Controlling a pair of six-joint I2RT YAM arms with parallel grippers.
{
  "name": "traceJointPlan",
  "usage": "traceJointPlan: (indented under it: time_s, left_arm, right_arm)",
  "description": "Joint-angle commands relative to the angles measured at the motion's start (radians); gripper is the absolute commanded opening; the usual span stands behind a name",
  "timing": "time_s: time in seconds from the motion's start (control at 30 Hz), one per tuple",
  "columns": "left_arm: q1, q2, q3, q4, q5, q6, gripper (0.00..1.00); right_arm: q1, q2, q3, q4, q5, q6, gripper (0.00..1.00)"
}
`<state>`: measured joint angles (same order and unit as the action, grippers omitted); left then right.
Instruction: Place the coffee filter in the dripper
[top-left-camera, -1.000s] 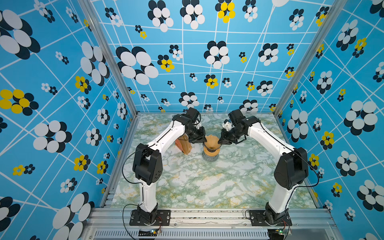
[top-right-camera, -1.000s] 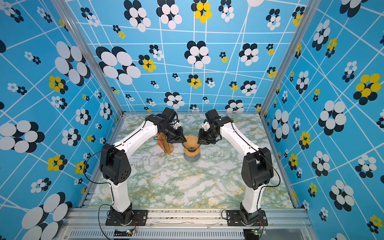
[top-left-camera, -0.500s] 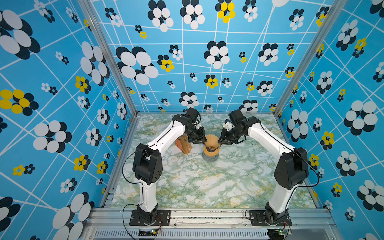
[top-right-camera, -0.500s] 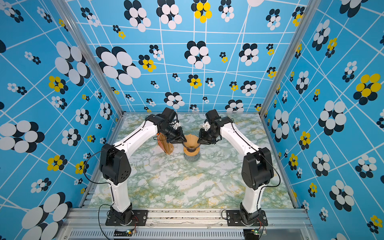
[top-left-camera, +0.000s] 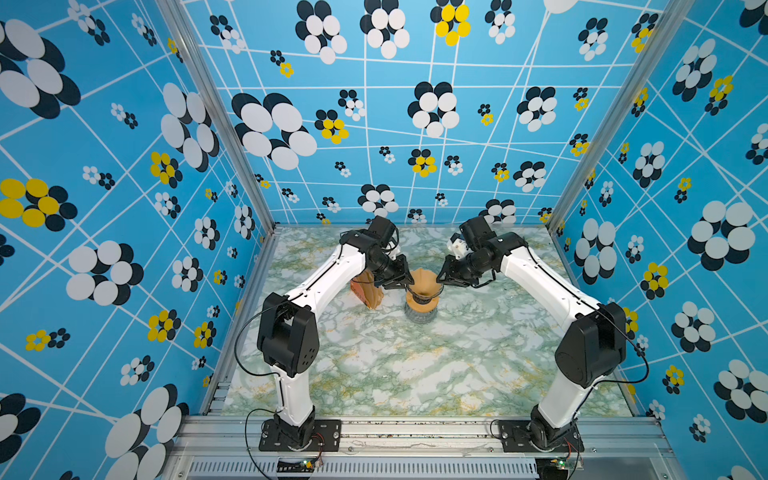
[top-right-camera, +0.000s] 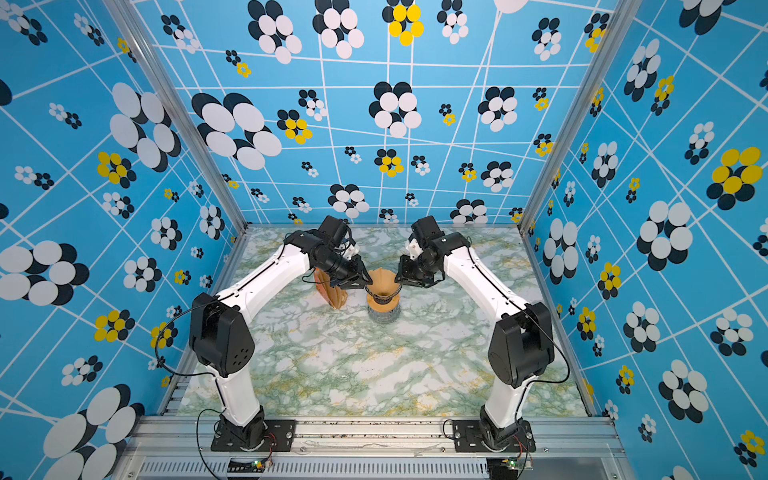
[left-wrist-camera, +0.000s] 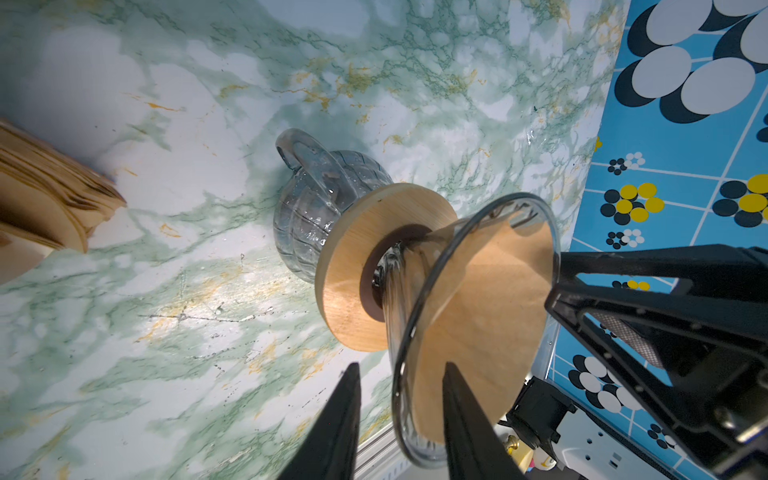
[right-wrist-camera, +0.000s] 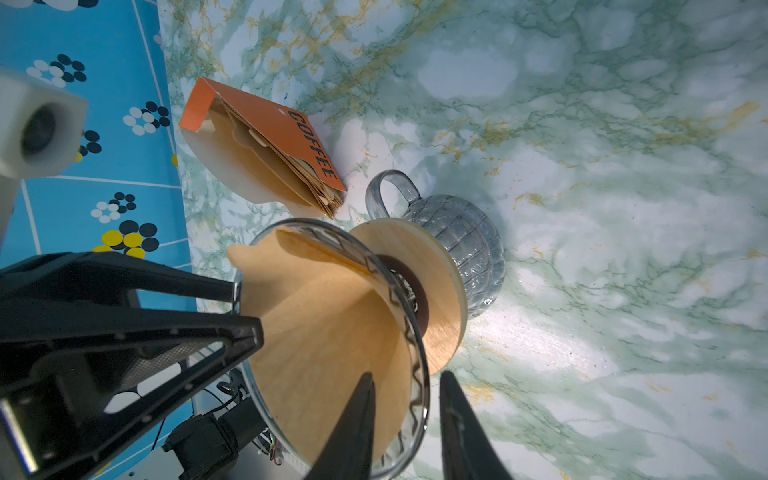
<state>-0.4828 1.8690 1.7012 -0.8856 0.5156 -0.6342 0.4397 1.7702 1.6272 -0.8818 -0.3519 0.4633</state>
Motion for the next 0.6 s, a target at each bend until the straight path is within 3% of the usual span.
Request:
traceJointPlan:
  time_s: [0.0, 0.57]
  left_arm:
    - [-0.011, -0.039, -0.024, 0.014, -0.011, 0.016, 0.33]
    - [-0.017, -0.059, -0.075, 0.055, -0.014, -0.006, 0.24]
  right_arm:
    - [0.012, -0.025, -0.017, -0.025, 0.032, -0.018, 0.28]
    - [0.025, -0.036, -0.057, -0.015, 0.056, -0.009, 0.22]
